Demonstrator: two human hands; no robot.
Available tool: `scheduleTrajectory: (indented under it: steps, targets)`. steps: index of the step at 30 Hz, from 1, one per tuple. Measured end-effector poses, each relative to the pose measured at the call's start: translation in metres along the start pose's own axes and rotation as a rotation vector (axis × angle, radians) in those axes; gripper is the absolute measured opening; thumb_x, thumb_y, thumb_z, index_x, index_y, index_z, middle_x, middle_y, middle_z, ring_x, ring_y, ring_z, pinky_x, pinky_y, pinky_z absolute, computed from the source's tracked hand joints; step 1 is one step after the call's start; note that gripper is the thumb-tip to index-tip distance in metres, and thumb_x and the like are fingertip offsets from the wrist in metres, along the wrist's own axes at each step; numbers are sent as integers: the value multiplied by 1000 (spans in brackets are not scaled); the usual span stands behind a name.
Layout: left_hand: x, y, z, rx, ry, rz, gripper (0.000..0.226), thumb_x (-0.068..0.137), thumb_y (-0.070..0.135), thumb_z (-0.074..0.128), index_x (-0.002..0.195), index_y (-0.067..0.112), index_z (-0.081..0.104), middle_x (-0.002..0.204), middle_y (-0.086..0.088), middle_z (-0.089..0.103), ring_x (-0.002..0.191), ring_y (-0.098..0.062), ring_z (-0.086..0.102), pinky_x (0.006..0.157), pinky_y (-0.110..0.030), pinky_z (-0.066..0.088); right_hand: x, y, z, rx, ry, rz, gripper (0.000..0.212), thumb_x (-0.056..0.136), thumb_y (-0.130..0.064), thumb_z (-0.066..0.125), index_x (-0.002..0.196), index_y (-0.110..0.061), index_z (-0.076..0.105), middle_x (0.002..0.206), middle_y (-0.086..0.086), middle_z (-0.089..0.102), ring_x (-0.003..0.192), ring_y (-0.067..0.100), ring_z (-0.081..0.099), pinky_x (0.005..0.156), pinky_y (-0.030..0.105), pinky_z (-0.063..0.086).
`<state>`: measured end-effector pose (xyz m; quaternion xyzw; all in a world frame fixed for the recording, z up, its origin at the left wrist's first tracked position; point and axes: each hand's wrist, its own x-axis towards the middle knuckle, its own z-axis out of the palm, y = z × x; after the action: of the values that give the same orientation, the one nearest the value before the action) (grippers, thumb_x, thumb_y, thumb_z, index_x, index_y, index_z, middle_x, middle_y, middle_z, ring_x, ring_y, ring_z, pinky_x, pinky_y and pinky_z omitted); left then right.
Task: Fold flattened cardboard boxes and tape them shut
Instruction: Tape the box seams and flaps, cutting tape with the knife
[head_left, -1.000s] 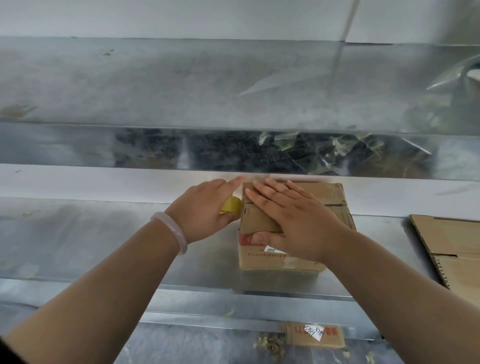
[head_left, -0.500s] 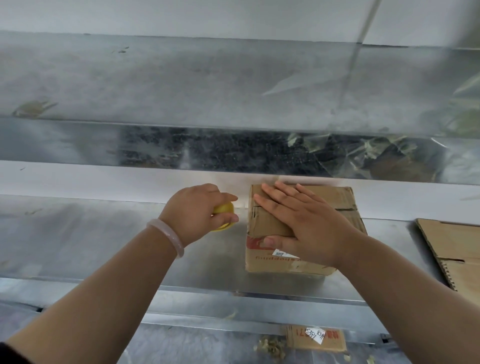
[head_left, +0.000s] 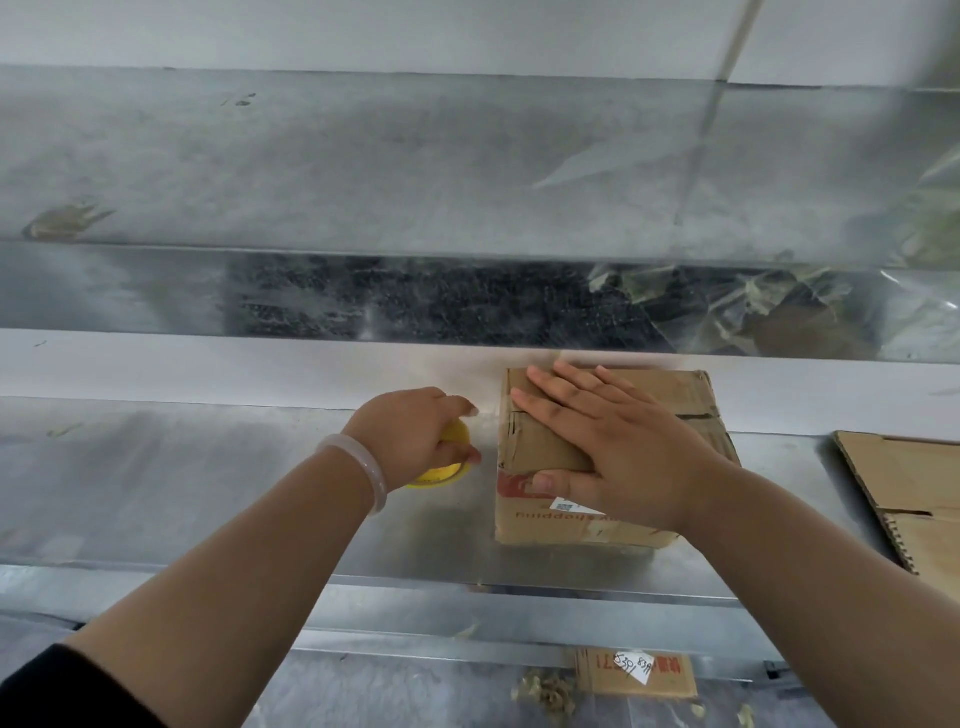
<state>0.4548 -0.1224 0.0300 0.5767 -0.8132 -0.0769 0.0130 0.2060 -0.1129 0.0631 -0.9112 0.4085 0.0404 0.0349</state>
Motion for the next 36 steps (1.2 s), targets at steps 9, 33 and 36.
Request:
scheduleTrajectory:
  steps: [9,33,36]
  targets:
    - [-40,-13,13,-477,285,43,50,72,64,58,113,36,49,98,20,50,90,11,50,71,-7,34,-12,-4,2,16,5,-72,81,80,-85,-1,152,-47,-6,161,-18,-10,149,5,-11,119,29,-13]
    - [-29,-4,53,-268,308,59,75,77,76,26,101,12,55,88,-5,71,73,-30,64,66,-36,50,-6,3,0,108,-1,-107,75,82,-85,23,148,-56,4,161,-24,-1,148,-2,-8,122,31,-3]
    - [-29,-2,52,-169,197,84,96,66,90,10,108,16,53,96,-1,70,82,-27,64,69,-31,45,-6,4,1,99,-1,-110,75,81,-86,21,147,-57,2,161,-24,-2,148,-2,-9,122,31,-4]
